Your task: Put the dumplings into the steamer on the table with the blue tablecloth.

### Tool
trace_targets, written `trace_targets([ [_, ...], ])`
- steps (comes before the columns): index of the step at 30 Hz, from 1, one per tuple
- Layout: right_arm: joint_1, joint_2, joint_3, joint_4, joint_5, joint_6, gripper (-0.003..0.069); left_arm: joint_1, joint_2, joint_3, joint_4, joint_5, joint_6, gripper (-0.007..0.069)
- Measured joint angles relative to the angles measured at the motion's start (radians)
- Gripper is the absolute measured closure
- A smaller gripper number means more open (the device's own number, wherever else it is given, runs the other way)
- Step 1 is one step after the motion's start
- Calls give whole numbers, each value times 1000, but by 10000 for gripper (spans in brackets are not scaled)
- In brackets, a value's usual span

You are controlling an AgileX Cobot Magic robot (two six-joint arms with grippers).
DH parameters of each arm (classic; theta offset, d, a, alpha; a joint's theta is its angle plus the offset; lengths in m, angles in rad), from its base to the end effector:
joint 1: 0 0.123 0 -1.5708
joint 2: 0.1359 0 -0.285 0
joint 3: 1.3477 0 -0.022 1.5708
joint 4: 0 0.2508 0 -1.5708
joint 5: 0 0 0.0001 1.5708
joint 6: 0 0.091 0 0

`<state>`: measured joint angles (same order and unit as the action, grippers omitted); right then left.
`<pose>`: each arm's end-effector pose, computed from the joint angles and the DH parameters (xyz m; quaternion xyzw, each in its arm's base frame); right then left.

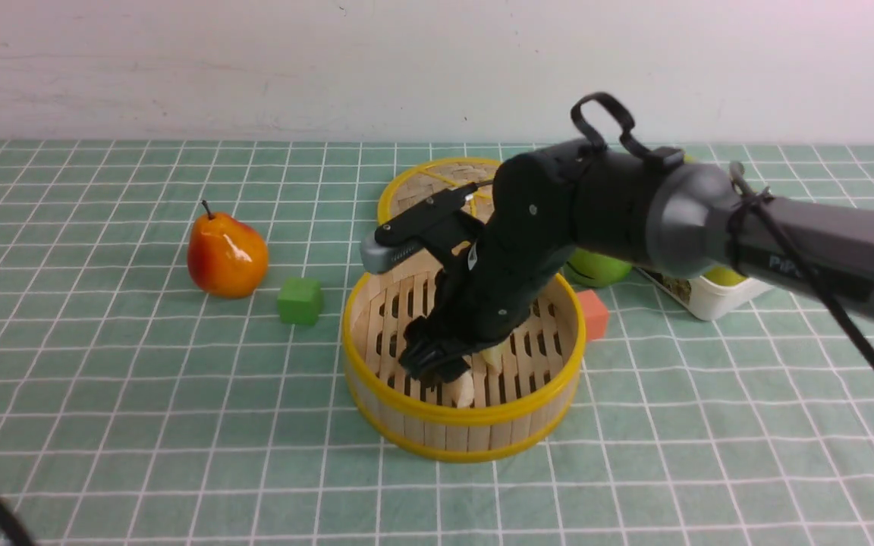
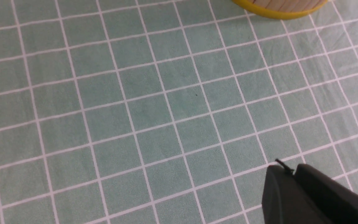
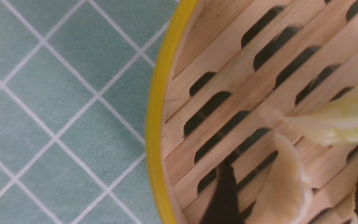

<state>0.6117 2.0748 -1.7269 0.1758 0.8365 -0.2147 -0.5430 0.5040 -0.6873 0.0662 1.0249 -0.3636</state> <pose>0.3697 0.2738 0.2282 -0.3505 0.9037 0.1217 0.2139 0.0655 -0.0335 0.3192 0.0867 0.9132 -0.1443 0.3710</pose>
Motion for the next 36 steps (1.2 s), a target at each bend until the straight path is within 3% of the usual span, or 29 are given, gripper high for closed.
trace_targets([
  [4, 0, -115, -21, 3, 81, 17, 113, 0, -147, 79, 63, -71, -54, 575],
  [9, 0, -286, 28, 7, 104, 18, 238, 0, -258, 125, 125, -154, -113, 568],
  [11, 0, -418, 122, 7, 83, 18, 382, 0, -294, 141, 143, -181, -134, 568],
  [14, 0, -557, 274, 11, 17, 18, 540, 0, -297, 145, 145, -184, -137, 568],
  [18, 0, -746, 458, 11, -83, 18, 669, 0, -299, 145, 146, -184, -139, 564],
  [25, 0, -1081, 736, 35, -253, 18, 678, 0, -303, 145, 147, -185, -140, 553],
  [36, 0, -1271, 789, 51, -240, 18, 674, 0, -303, 145, 147, -185, -140, 545],
])
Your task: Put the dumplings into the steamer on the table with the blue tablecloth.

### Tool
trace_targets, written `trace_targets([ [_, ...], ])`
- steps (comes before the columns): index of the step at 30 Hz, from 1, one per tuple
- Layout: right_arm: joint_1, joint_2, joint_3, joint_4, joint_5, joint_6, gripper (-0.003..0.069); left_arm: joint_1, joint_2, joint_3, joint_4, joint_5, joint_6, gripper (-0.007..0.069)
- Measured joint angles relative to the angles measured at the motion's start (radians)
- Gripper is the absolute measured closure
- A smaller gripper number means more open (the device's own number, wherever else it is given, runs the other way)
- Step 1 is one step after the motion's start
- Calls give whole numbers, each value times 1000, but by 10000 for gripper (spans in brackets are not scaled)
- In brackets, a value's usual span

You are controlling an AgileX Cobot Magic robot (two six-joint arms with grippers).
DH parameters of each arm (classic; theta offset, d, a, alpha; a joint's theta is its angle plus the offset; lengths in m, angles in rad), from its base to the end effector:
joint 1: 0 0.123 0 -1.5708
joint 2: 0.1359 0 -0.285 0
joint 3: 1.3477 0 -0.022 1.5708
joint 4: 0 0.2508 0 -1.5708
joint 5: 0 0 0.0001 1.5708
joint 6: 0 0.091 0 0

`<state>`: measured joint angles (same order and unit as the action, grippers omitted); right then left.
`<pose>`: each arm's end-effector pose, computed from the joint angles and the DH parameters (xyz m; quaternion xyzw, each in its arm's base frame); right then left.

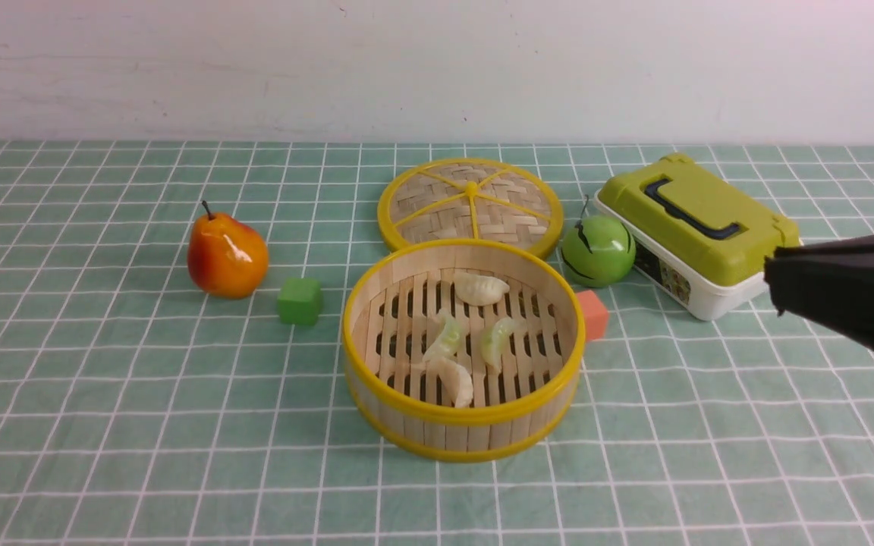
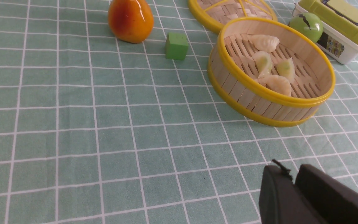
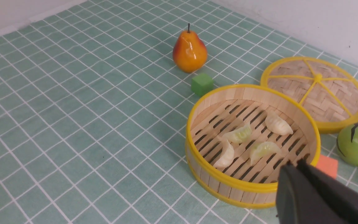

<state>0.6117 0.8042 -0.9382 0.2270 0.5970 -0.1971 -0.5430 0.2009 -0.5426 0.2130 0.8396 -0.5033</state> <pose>0.1212 0.0991 0.3975 -0.2849 0.7715 0.2181 0.5253 0.0354 -0.0046 0.3065 0.0325 0.8312 -0.1812 0.5246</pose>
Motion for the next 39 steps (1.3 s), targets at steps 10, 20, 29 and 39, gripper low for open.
trace_targets([
  [10, 0, -5, 8, -3, -4, 0, 674, 0, 0, 0, 0, 0, 0, 544],
  [20, -65, -232, 432, -21, -436, 0, 674, 0, 0, 0, 0, 0, 0, 536],
  [29, -450, -653, 830, -52, -513, 49, 674, 0, 0, 0, 0, 0, 0, 533],
  [39, -623, -814, 959, -236, -289, 268, 673, 0, 0, 0, 0, 0, 0, 530],
])
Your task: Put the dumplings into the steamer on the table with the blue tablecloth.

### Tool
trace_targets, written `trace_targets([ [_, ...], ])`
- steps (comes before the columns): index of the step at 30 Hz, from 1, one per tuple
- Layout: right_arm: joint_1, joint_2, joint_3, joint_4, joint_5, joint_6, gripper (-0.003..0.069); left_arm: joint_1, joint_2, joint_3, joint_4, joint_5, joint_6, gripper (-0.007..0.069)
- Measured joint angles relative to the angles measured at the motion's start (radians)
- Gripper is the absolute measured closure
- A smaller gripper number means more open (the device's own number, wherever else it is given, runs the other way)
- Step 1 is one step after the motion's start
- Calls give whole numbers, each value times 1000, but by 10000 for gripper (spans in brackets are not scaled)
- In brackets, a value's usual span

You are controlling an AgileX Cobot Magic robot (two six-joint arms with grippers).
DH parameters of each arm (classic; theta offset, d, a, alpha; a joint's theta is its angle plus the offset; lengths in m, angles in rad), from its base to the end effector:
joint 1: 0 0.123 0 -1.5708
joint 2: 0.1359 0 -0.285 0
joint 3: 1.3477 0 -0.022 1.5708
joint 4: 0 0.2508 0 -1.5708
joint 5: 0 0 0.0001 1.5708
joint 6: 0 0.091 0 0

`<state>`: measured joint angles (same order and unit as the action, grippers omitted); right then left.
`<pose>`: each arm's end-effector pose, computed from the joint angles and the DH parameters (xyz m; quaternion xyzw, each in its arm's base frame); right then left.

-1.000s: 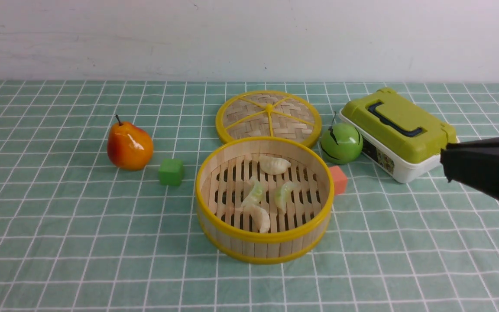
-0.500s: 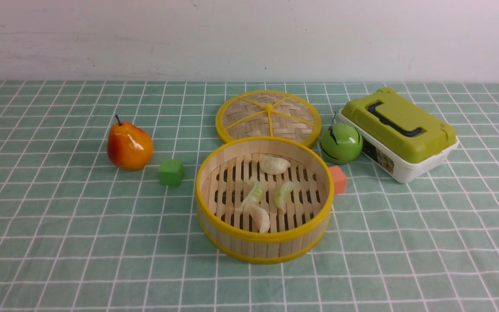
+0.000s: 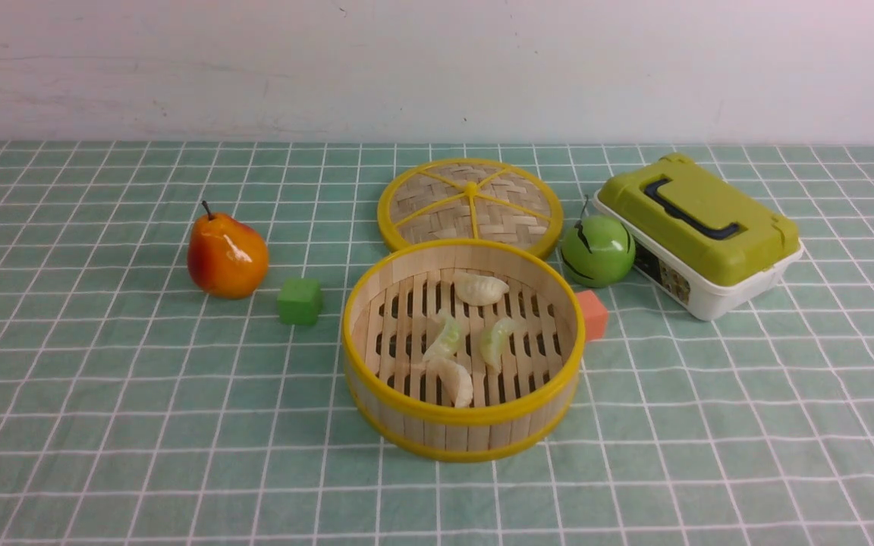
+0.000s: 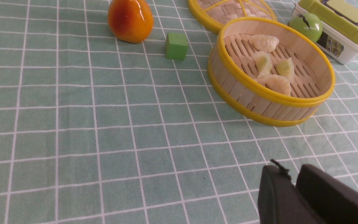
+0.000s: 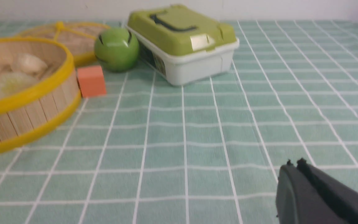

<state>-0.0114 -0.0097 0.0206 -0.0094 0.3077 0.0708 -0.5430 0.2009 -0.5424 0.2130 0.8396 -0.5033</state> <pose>0.0542 -0.0009 0.1790 0.0296 0.7834 0.0145 0.6206 0.0354 -0.0046 0.3064 0.0325 0.8313 -0.1812 0.5245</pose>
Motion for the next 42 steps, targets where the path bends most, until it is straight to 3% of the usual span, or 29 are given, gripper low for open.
trace_targets([
  [42, 0, 0, -1, -10, 68, 20, 643, 0, 0, 26, 7, 5, 0, 494],
])
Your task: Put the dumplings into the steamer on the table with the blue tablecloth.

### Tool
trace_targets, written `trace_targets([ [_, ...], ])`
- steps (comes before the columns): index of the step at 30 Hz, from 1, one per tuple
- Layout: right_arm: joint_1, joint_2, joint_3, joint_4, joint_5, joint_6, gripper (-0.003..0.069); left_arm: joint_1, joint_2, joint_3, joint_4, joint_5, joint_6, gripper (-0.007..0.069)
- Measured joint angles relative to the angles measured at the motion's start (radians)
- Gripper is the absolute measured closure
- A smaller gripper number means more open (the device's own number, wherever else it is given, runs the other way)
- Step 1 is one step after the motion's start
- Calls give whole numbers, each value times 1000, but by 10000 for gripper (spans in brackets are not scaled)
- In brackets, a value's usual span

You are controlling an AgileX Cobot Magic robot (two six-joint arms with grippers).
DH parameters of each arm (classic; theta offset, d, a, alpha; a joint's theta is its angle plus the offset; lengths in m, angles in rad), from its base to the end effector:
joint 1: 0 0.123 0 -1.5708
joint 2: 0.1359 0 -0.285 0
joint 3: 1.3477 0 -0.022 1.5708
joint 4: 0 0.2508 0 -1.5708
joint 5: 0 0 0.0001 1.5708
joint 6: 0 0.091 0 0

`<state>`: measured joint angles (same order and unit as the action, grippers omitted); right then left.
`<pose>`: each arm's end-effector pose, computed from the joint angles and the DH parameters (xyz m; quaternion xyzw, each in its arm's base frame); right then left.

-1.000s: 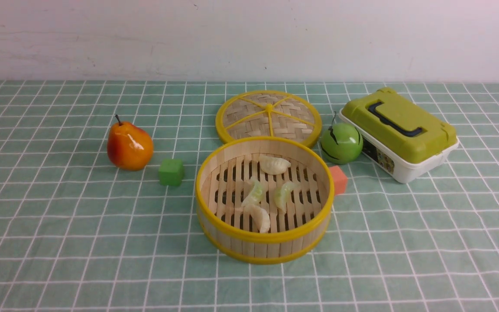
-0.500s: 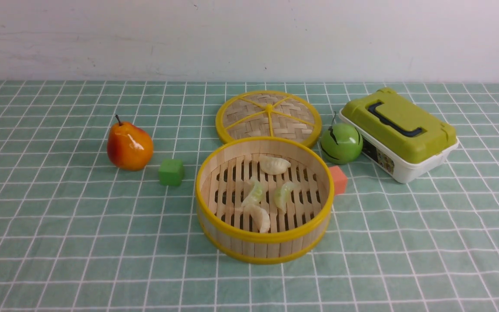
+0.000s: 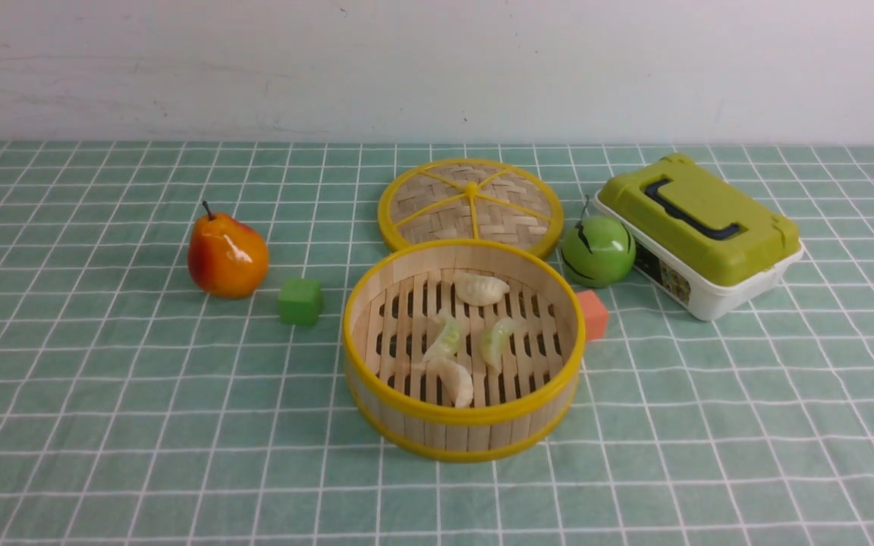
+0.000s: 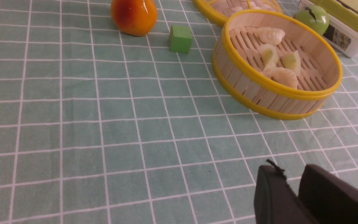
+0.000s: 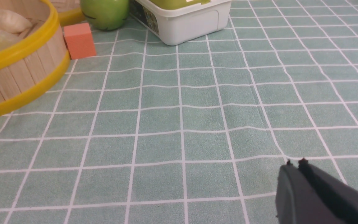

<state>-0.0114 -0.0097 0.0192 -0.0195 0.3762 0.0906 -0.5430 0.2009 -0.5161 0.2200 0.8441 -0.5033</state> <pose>0.0525 -0.0013 0.1734 0.0358 0.8036 0.0153 0.5939 0.0374 -0.0052 0.2982 0.0344 0.8392 -0.1718 0.5148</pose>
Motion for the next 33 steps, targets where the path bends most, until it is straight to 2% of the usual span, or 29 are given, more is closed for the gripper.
trace_targets([
  [5, 0, 0, 0, 0, 0, 0, 638, 22, -35, 80, 30, -91, -12, 510],
  [10, 0, 0, -1, 0, 0, 0, 638, 209, -154, 204, 7, -338, -13, 636],
  [16, 0, 0, -1, 0, 0, 0, 631, 522, -212, 370, -140, -498, 100, 638],
  [20, 0, 0, -1, 0, 0, 0, 629, 659, -212, 459, -220, -546, 146, 638],
  [25, 0, 0, -1, 0, 0, 0, 627, 684, -212, 539, -242, -557, 157, 638],
  [33, 0, 0, -1, 0, 0, 0, 617, 603, -212, 544, -213, -484, 158, 638],
])
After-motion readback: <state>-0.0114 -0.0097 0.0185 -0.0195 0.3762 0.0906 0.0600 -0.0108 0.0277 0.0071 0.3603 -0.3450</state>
